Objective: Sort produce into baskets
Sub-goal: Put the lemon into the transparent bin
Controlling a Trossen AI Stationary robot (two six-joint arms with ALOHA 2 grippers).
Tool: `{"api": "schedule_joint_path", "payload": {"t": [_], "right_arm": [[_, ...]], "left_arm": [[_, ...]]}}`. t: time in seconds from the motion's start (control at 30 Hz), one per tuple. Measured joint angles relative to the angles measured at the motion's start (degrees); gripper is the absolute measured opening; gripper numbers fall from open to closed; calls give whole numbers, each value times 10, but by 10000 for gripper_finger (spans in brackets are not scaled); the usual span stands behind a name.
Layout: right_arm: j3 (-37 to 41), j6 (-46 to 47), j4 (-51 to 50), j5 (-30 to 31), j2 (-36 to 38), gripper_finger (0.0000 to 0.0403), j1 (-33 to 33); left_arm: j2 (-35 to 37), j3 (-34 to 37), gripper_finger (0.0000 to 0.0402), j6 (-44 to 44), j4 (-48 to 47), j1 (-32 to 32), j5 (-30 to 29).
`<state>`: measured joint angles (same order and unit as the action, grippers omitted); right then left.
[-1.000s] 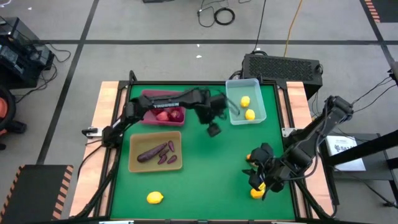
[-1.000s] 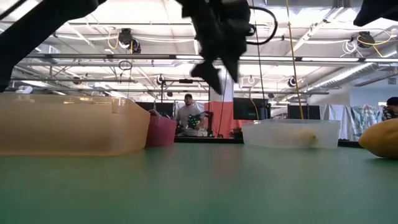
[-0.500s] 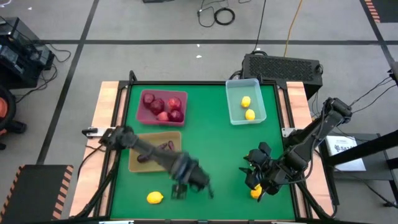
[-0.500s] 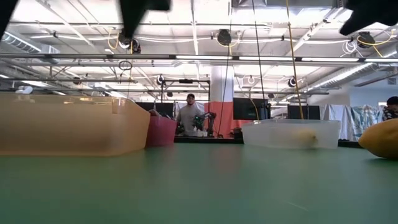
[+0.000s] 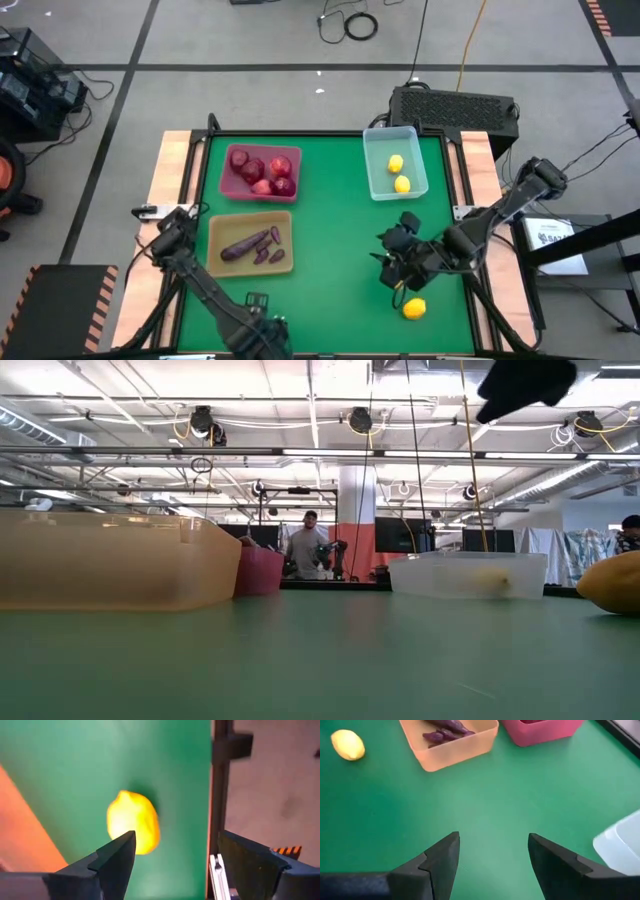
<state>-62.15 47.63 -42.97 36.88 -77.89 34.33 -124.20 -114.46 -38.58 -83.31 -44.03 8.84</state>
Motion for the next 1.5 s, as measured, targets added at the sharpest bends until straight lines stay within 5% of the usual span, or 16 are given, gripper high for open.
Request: {"api": "schedule_joint_path", "payload": {"t": [0.37, 1.1, 1.4, 1.5], "right_arm": [[0, -32, 87, -88, 0, 226, -36], [0, 12, 85, -100, 0, 226, -36], [0, 12, 84, -100, 0, 226, -37], [0, 11, 83, -100, 0, 226, -40]], "left_arm": [[0, 89, 288, -1, 52, -14, -23], [2, 238, 282, 48, 173, -22, -21], [11, 241, 177, 79, 161, -20, -27], [35, 244, 134, 88, 141, -10, -69]]}}
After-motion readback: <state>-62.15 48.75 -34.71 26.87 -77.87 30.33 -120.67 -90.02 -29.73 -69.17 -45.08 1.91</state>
